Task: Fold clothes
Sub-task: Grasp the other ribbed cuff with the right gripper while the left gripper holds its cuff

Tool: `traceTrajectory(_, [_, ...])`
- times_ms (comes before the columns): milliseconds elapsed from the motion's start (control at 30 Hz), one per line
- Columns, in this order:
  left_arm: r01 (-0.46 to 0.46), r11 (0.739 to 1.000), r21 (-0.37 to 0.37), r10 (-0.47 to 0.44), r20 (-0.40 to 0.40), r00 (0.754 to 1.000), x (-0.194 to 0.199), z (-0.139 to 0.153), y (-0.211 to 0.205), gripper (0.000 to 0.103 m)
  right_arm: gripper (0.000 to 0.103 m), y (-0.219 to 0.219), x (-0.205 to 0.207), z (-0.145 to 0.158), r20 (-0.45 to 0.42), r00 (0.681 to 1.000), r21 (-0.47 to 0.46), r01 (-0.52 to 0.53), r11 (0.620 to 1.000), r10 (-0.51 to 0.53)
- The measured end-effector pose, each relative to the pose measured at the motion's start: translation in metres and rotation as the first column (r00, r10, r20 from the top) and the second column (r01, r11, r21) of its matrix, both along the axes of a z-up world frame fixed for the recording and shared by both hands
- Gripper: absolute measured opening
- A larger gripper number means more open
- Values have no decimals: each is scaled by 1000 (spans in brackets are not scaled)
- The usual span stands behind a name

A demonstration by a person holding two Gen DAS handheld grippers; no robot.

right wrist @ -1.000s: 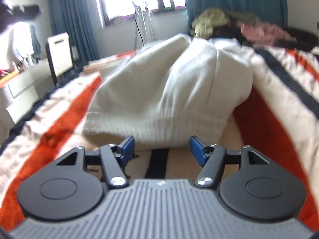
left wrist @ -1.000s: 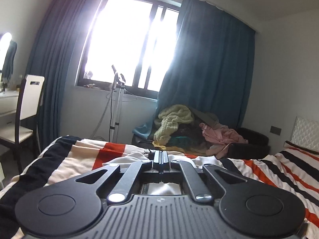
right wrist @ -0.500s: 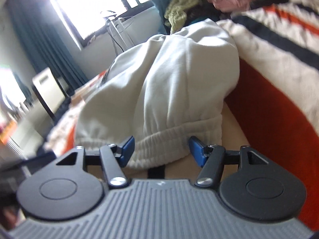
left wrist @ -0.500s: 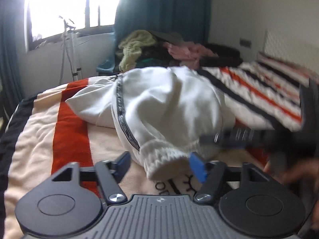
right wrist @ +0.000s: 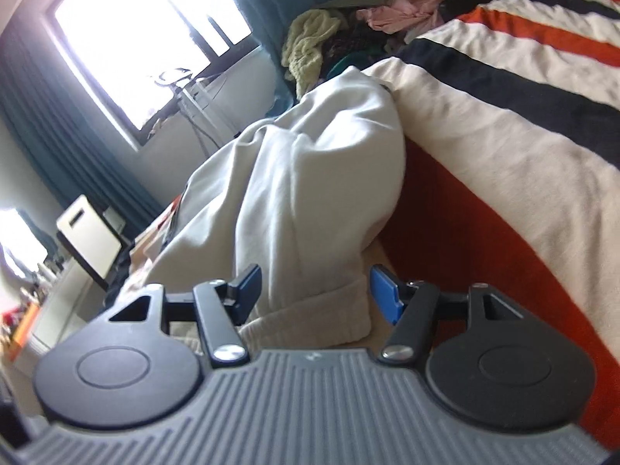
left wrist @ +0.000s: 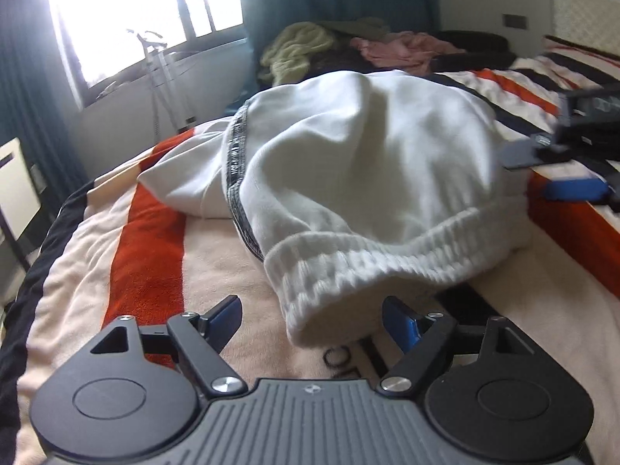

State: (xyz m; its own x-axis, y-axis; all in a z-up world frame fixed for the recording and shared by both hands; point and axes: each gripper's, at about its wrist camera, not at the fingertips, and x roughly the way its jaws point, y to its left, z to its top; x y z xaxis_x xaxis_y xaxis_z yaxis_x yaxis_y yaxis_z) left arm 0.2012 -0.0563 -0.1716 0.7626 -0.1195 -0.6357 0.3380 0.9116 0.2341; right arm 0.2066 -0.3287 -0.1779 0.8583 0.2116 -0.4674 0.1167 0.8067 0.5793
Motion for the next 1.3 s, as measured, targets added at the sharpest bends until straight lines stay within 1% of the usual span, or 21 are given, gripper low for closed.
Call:
traceTrajectory(100, [-48,999,-19,48,12,999,11,2,-1,74,65,-5,-1,-3,-2,1000,18,6,1000,-6])
traceTrajectory(133, [-59,997,-45,59,3,998,14,4,1,65,65,-5,-1,-3,0,1000,20,3,1000,-3])
traceTrajectory(200, [-75,993,-89,76,8,997,16,10,5,39,65,-3,-2,-4,16,1000,24,-9,1000,9])
traceTrajectory(233, [-83,990,-111,84,10,996,17,13,7,20,65,-1,-2,-5,25,1000,20,-16,1000,16])
traceTrajectory(267, [-91,987,-133,93,13,996,18,16,9,15,66,2,-2,-4,36,999,3,-26,1000,26])
traceTrajectory(300, [-94,981,-167,101,32,994,17,22,14,12,73,5,-1,-3,46,998,-15,-34,999,35])
traceTrajectory(333, [-102,974,-201,115,52,992,15,29,18,10,86,9,-2,-2,55,998,-38,-36,999,38])
traceTrajectory(367, [-109,966,-234,129,71,989,14,37,22,10,90,14,-3,-1,61,998,-56,-31,998,34])
traceTrajectory(500, [-121,947,-296,159,107,981,7,53,32,10,88,43,-6,1,86,991,-185,-83,979,100])
traceTrajectory(567, [-126,937,-327,175,124,977,4,61,37,10,88,55,-11,4,130,982,-248,-98,964,133])
traceTrajectory(633, [-130,925,-357,191,141,971,0,68,42,10,88,67,-16,6,173,969,-310,-114,944,174])
traceTrajectory(733, [-134,906,-402,216,164,963,-5,80,50,10,88,82,-10,3,170,964,-419,-119,900,206])
traceTrajectory(800, [-136,892,-431,233,179,956,-8,88,55,10,88,80,-3,-3,137,969,-408,-135,903,207])
traceTrajectory(867, [-137,877,-460,250,194,949,-12,96,60,10,88,71,0,-6,131,980,-371,-93,924,151])
traceTrajectory(900, [-137,869,-474,259,201,945,-13,100,63,10,89,61,0,-4,151,981,-324,-71,943,126])
traceTrajectory(967, [-116,867,-485,247,215,945,-20,105,63,10,92,43,0,-1,188,980,-233,-26,972,71])
traceTrajectory(1000, [-105,869,-484,240,228,944,-22,108,62,10,96,37,-2,2,213,976,-210,4,978,41])
traceTrajectory(1067, [-77,873,-482,222,252,942,-29,113,57,10,95,30,-5,8,264,964,-180,33,983,16])
traceTrajectory(1133, [-47,881,-471,198,276,941,-36,116,51,10,95,22,-6,12,277,961,-130,47,990,-9])
traceTrajectory(1233, [-6,888,-460,162,300,940,-48,119,40,10,96,4,-4,13,298,953,17,59,998,-61])
traceTrajectory(1300, [20,889,-458,141,314,939,-54,122,35,10,97,-2,6,5,264,960,116,62,991,-92])
